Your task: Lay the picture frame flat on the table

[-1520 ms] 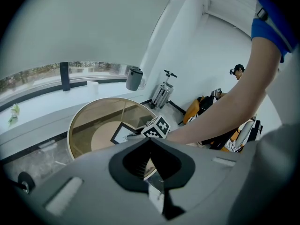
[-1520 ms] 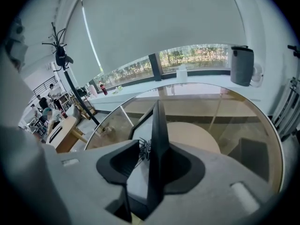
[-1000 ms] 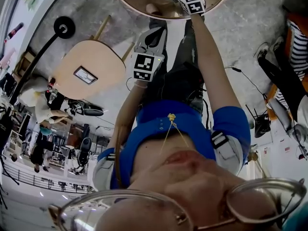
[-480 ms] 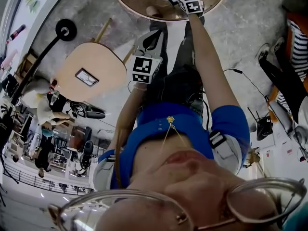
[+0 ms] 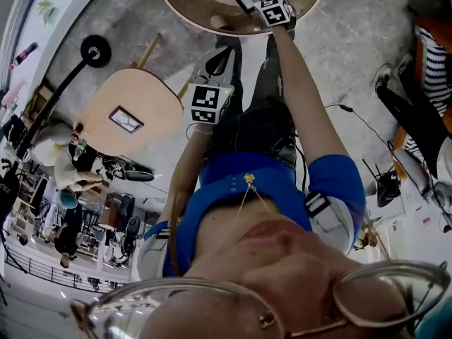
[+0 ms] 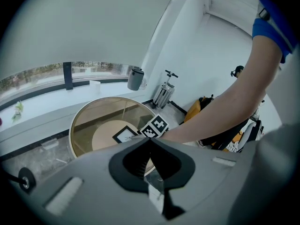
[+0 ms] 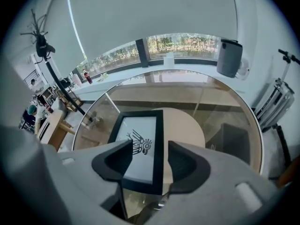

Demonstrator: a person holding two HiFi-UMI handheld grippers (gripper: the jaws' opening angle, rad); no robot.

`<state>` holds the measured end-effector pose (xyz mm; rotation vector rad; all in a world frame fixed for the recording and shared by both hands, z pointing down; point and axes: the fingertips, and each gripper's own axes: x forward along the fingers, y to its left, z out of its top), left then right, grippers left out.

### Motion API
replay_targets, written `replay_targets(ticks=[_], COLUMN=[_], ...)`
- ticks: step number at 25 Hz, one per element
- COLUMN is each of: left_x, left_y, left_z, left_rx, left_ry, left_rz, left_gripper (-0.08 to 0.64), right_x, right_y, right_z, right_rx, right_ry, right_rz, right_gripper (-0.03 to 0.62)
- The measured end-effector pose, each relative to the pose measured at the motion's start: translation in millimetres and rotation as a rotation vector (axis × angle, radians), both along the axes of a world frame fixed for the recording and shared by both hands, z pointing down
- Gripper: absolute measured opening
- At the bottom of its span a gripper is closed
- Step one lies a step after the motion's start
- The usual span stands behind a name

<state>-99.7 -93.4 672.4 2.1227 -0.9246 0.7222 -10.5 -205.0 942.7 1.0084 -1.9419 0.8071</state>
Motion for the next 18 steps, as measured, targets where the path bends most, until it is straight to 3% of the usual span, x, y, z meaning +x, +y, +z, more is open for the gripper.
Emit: replay_targets(ticks=[5, 9, 10, 18], left_x=[7.2, 11.6, 12.7, 31.9], left_y=[-5.0, -13.1, -16.5, -40.5], left_z=[-2.7, -10.1, -13.3, -49.4], left_rx=[0.010, 0.016, 0.020, 0.054], left_ry=[0.014, 0.023, 0.023, 0.009], left_rz=[0.002, 0.001, 0.000, 0.022], left_gripper=[0.000, 0.000, 0.000, 0.000], right_x=[2.6, 3.6, 2.8, -9.3], right_y=[8.6, 6.9, 6.2, 13.2], right_z=[-7.9, -27.1, -33.0, -88.6], right_rx=[-0.010, -0.007, -0.008, -0.004], right_ry=[-0.005, -0.013, -0.022, -0.069], right_rz=[-0.037, -0.065, -0.072, -0.217], right_gripper=[0.196, 0.017, 0.002, 0.002])
